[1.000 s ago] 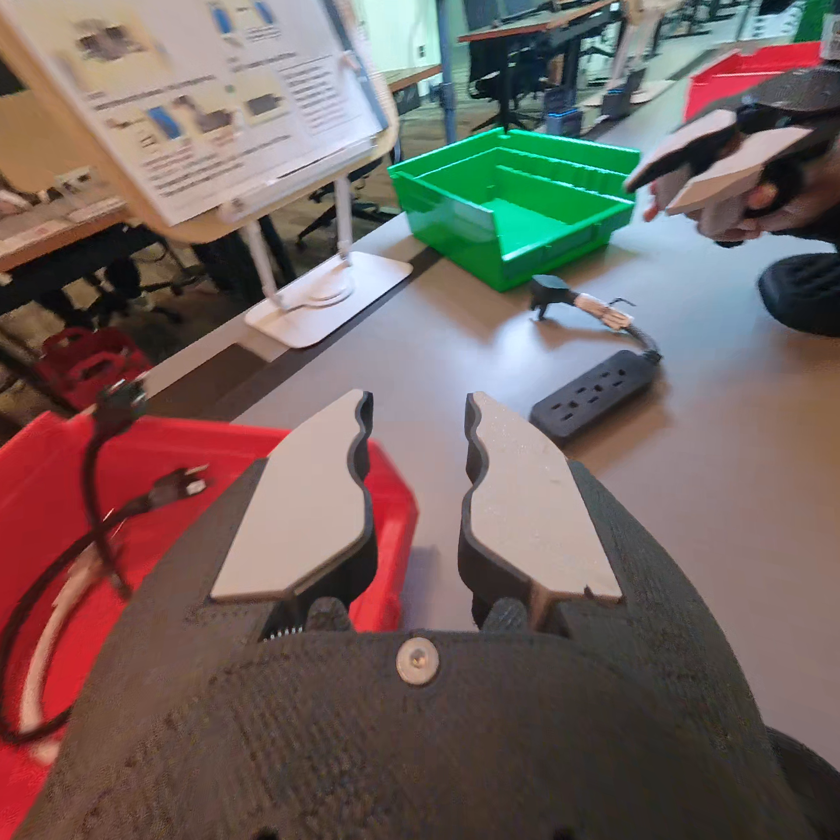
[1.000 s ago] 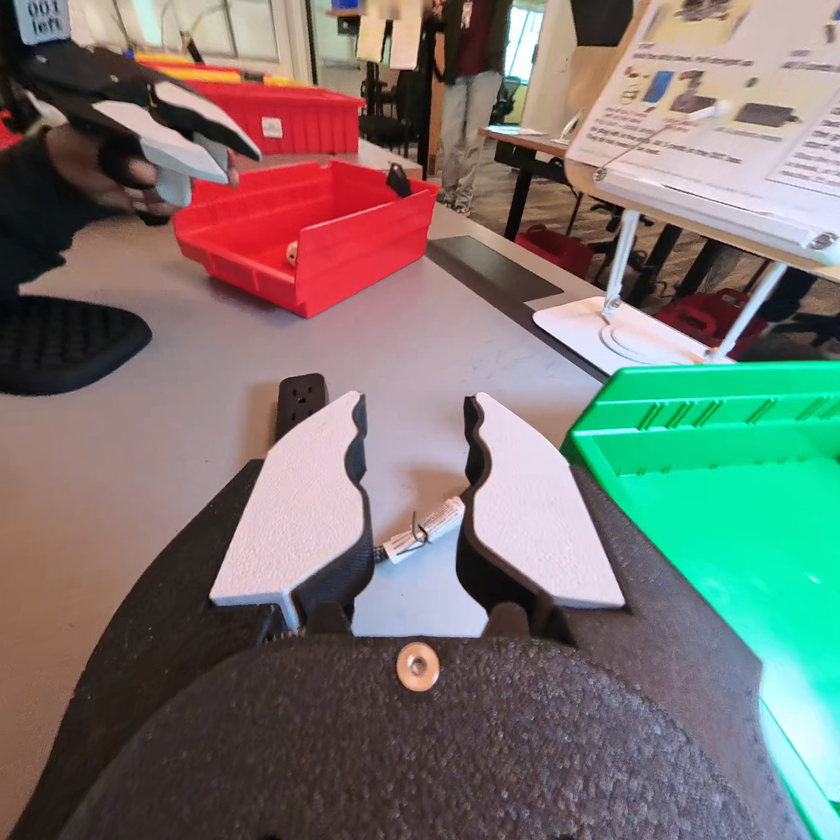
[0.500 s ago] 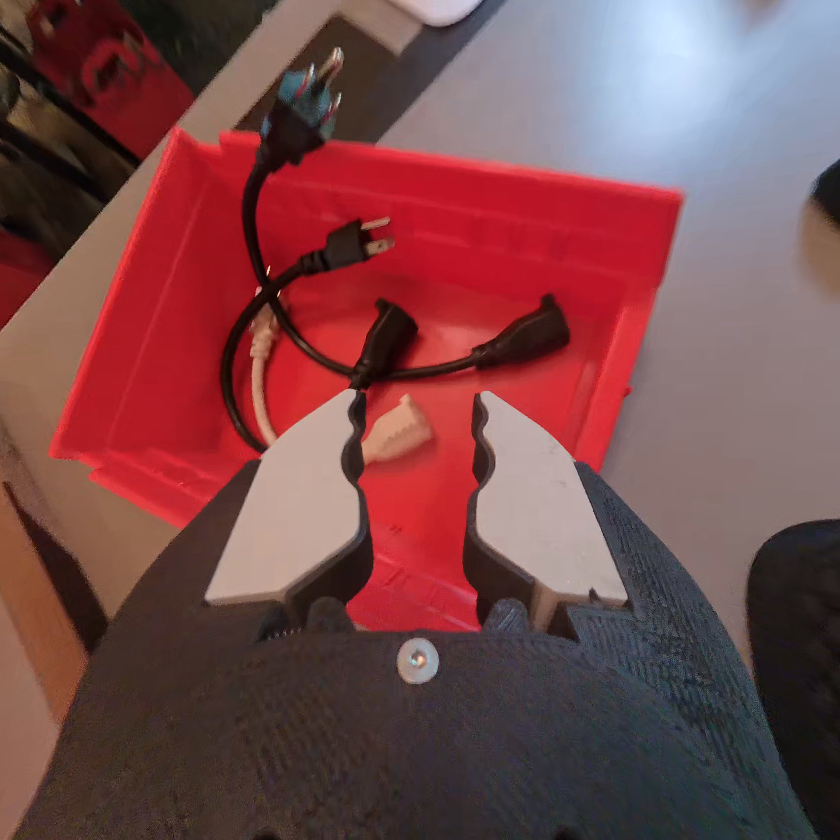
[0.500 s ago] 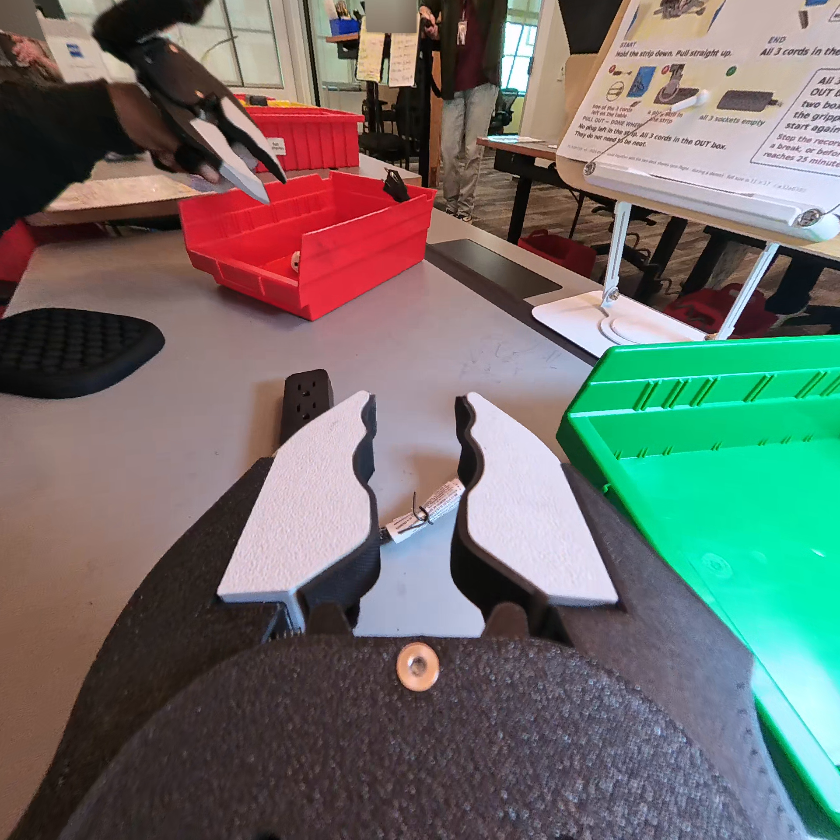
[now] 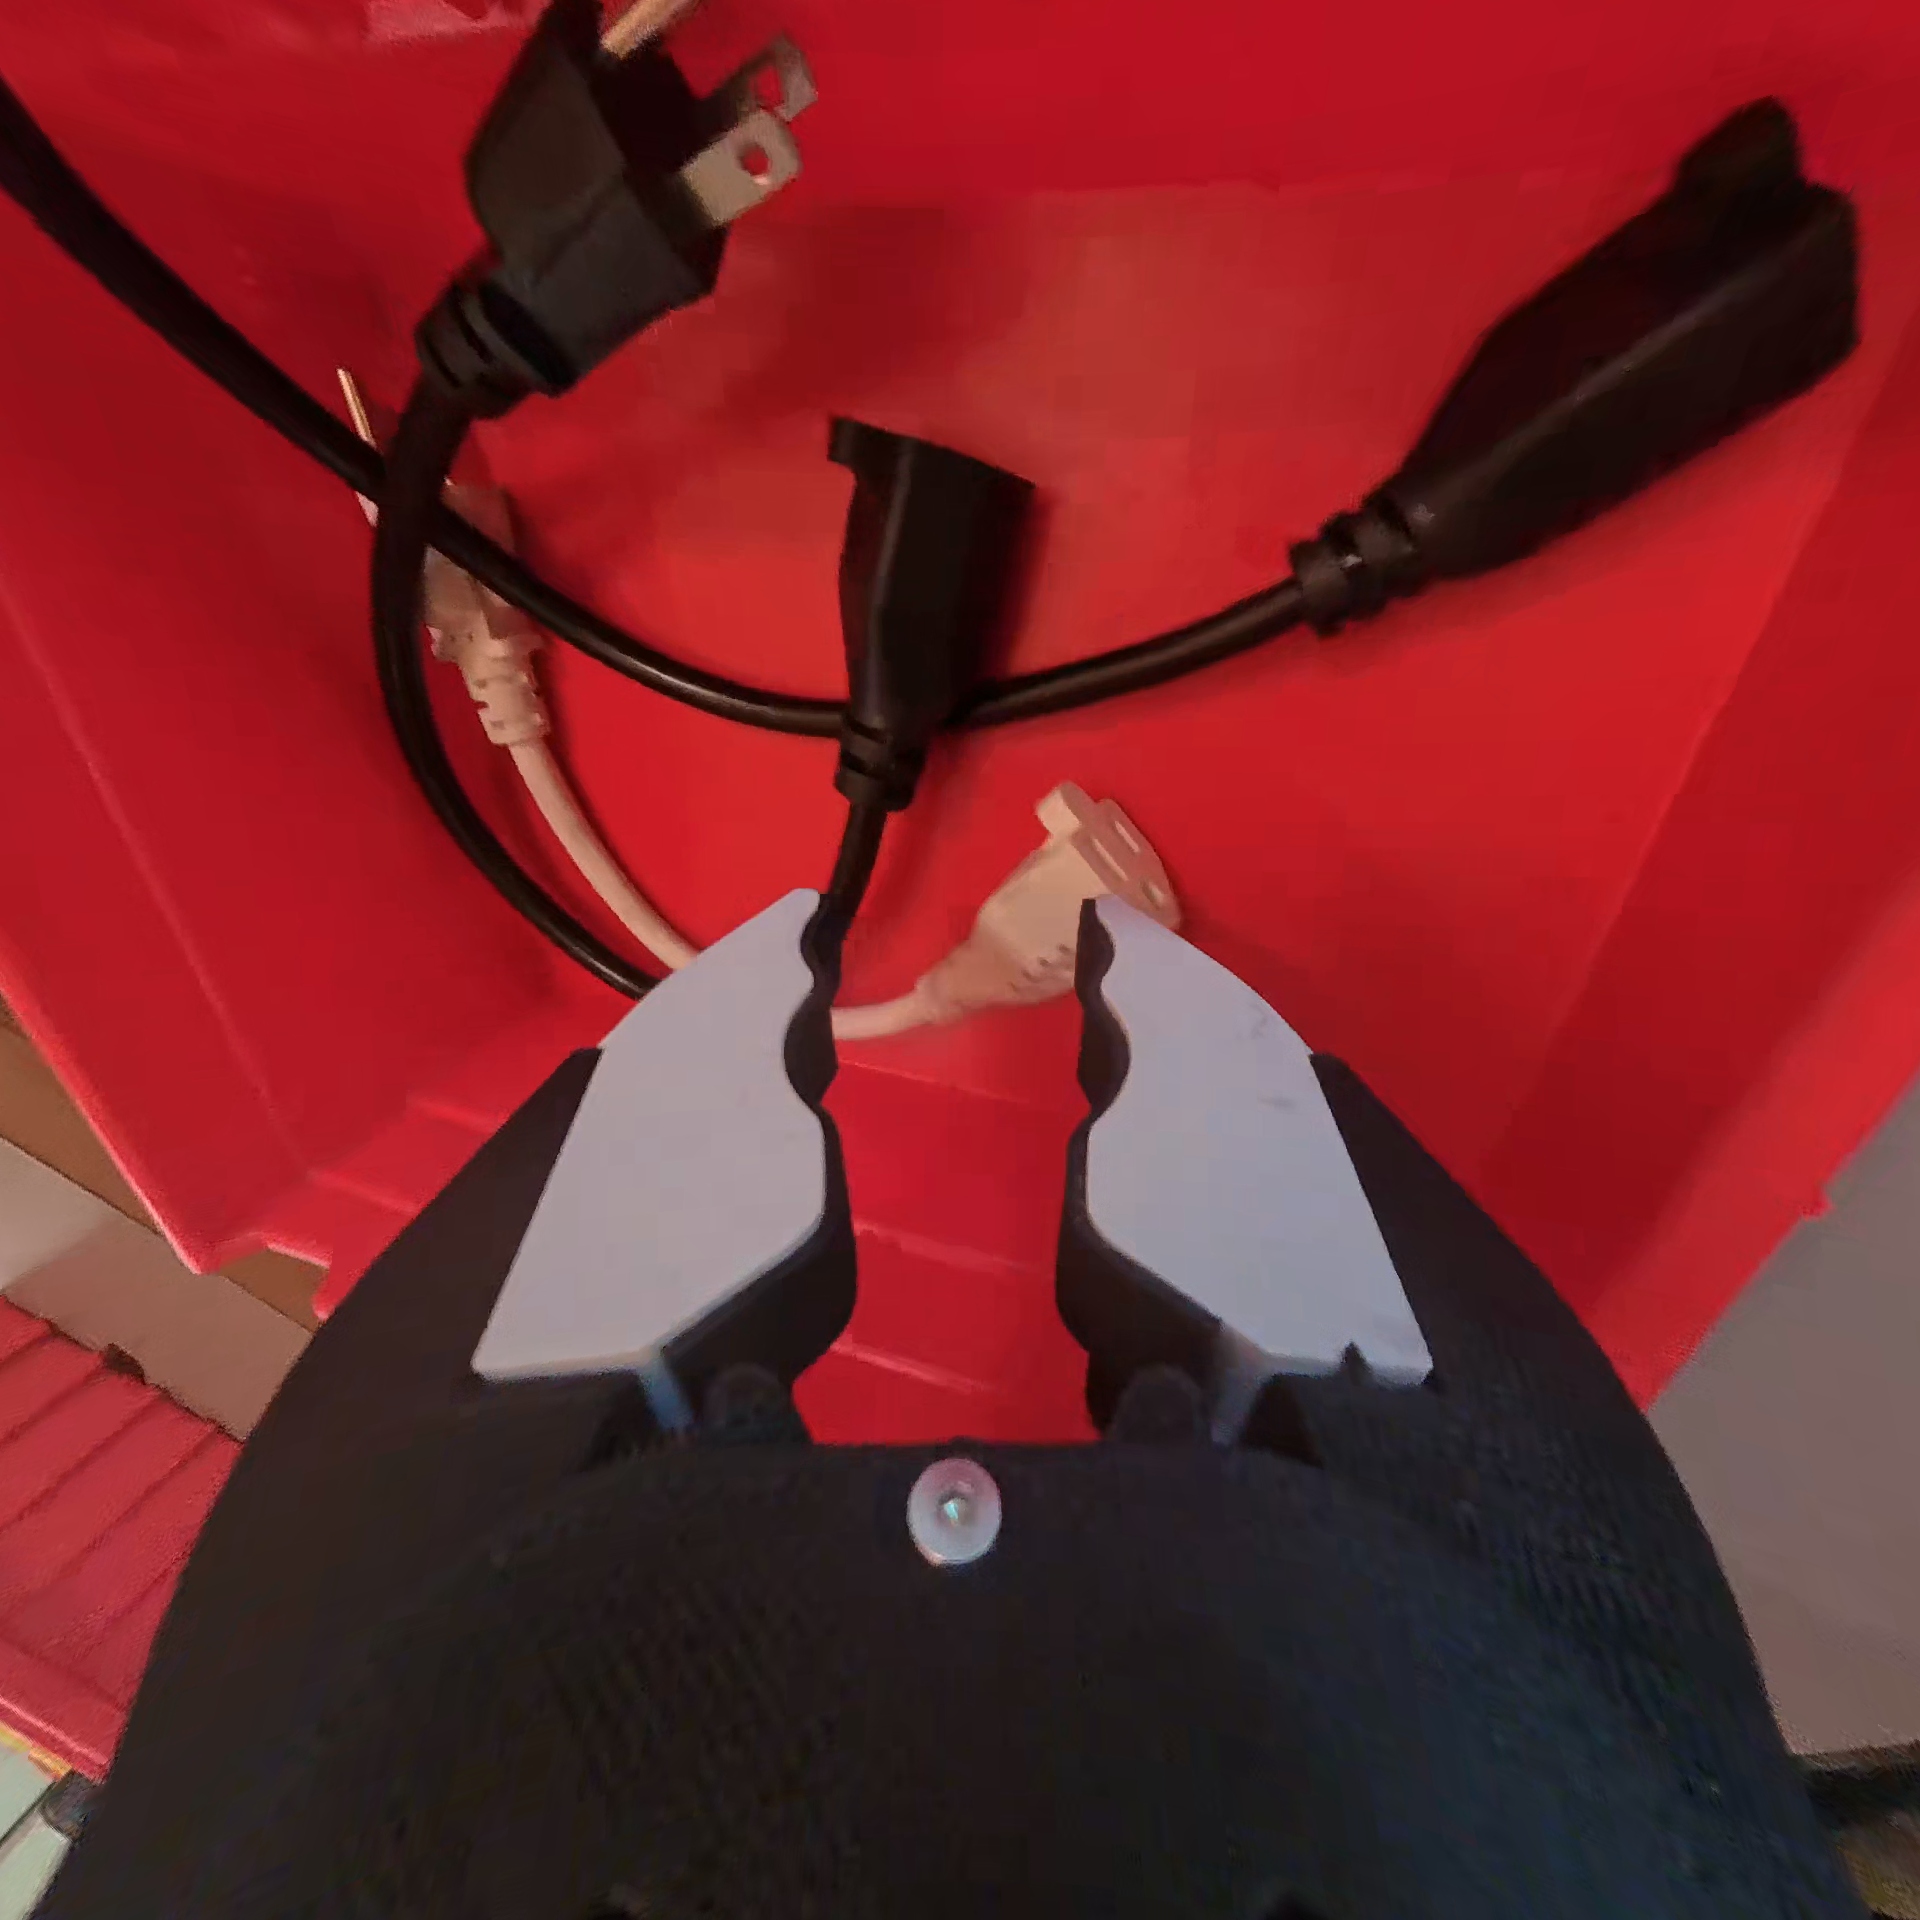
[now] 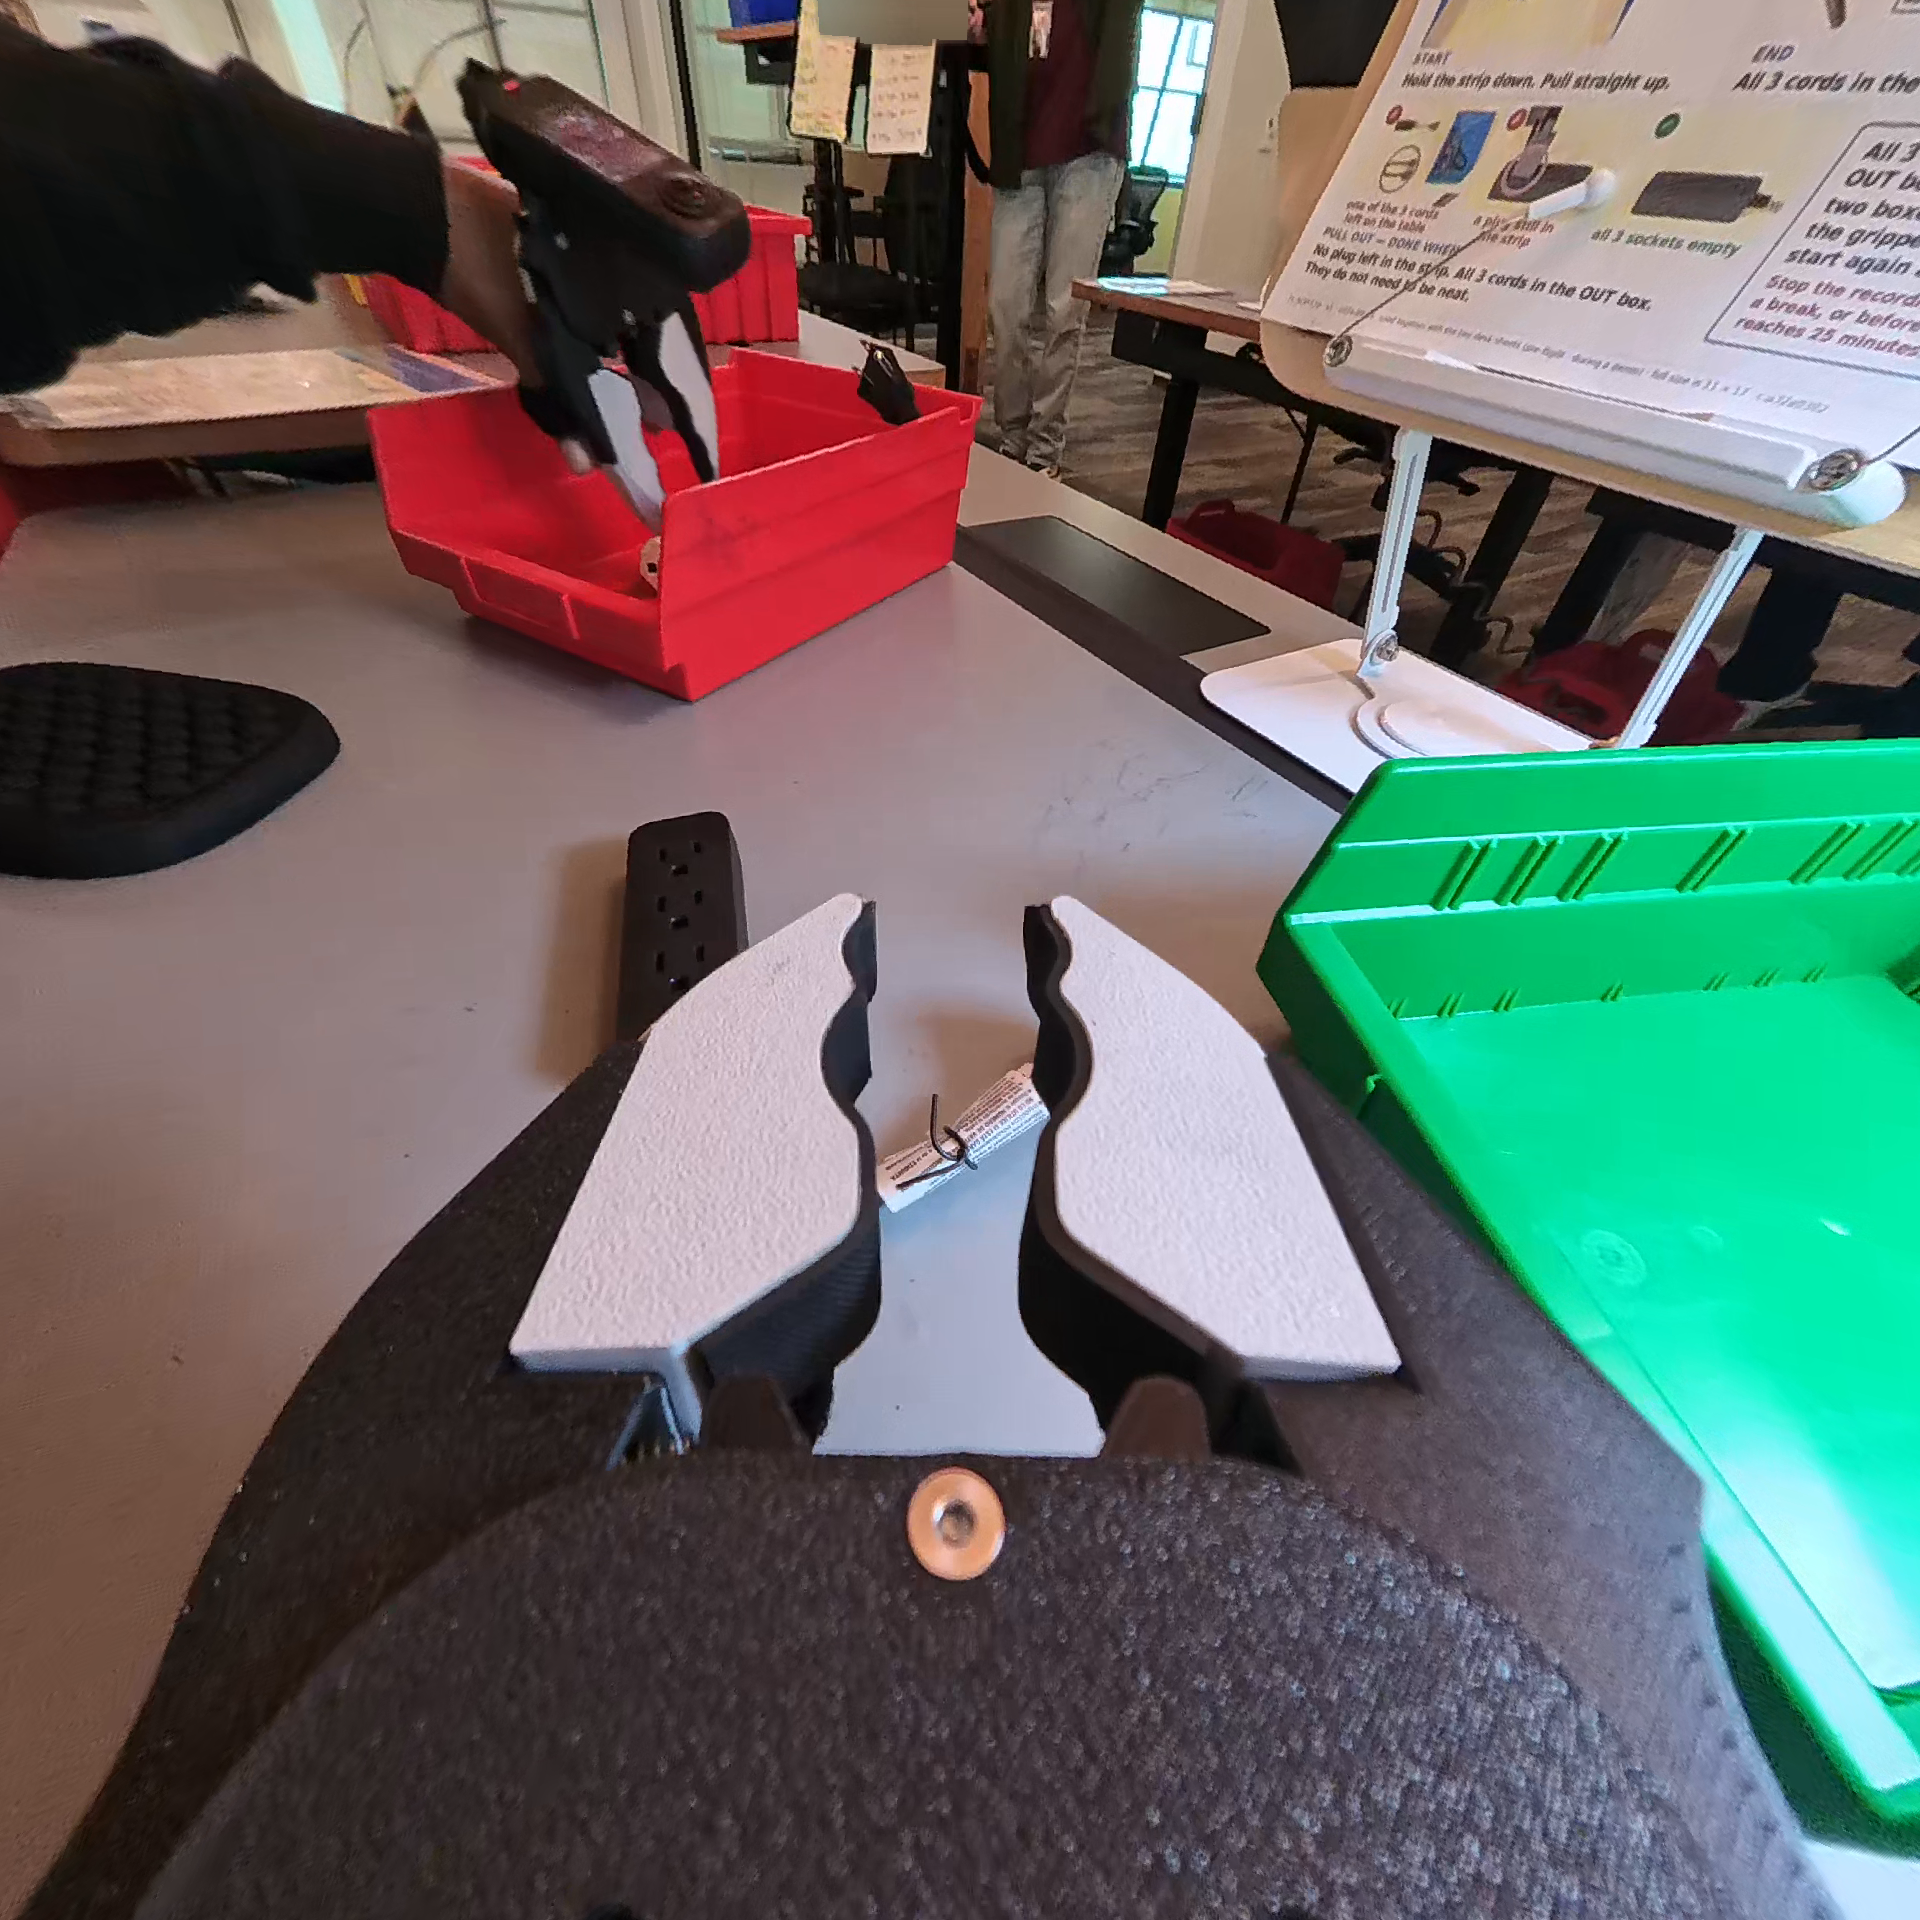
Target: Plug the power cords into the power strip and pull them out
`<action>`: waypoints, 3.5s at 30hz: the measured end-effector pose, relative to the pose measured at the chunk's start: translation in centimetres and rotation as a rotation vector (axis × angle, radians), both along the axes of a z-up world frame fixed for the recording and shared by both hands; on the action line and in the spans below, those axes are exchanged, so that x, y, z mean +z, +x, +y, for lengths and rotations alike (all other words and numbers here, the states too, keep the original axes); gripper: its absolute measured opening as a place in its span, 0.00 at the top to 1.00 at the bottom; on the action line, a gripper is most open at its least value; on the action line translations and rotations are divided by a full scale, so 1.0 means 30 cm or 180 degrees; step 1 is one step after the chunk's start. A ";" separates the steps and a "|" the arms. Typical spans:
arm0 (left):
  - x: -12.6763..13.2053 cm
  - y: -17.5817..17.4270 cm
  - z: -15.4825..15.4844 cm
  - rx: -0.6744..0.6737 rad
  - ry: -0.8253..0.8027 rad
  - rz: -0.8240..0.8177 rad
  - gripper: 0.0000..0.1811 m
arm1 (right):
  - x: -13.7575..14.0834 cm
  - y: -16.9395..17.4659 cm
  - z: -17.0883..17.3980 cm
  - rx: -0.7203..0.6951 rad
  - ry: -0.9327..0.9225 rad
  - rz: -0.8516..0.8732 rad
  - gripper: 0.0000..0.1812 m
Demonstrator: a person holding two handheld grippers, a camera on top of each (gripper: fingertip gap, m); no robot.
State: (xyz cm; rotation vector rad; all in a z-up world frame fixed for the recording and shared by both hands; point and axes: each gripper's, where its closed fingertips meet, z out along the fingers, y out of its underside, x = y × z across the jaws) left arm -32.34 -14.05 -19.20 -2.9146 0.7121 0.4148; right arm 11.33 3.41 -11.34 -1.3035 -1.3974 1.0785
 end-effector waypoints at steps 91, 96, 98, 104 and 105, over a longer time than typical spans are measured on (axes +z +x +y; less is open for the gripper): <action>0.683 1.081 0.128 -0.1815 0.3636 -0.3296 0.95 | -0.207 -0.172 -0.195 0.0244 0.0980 -0.1050 0.65; 0.737 1.103 0.094 -0.1917 0.3701 -0.3681 0.95 | -0.207 -0.174 -0.224 0.0340 0.1154 -0.1092 0.71; 0.753 1.102 0.083 -0.1937 0.3720 -0.3813 0.95 | -0.203 -0.173 -0.224 0.0331 0.1272 -0.1094 0.74; 0.752 1.087 0.094 -0.1862 0.3734 -0.3933 0.95 | -0.225 -0.161 -0.252 0.0485 0.1361 -0.1215 0.85; 0.747 1.080 0.105 -0.1813 0.3746 -0.3904 0.95 | -0.229 -0.159 -0.257 0.0507 0.1369 -0.1227 0.85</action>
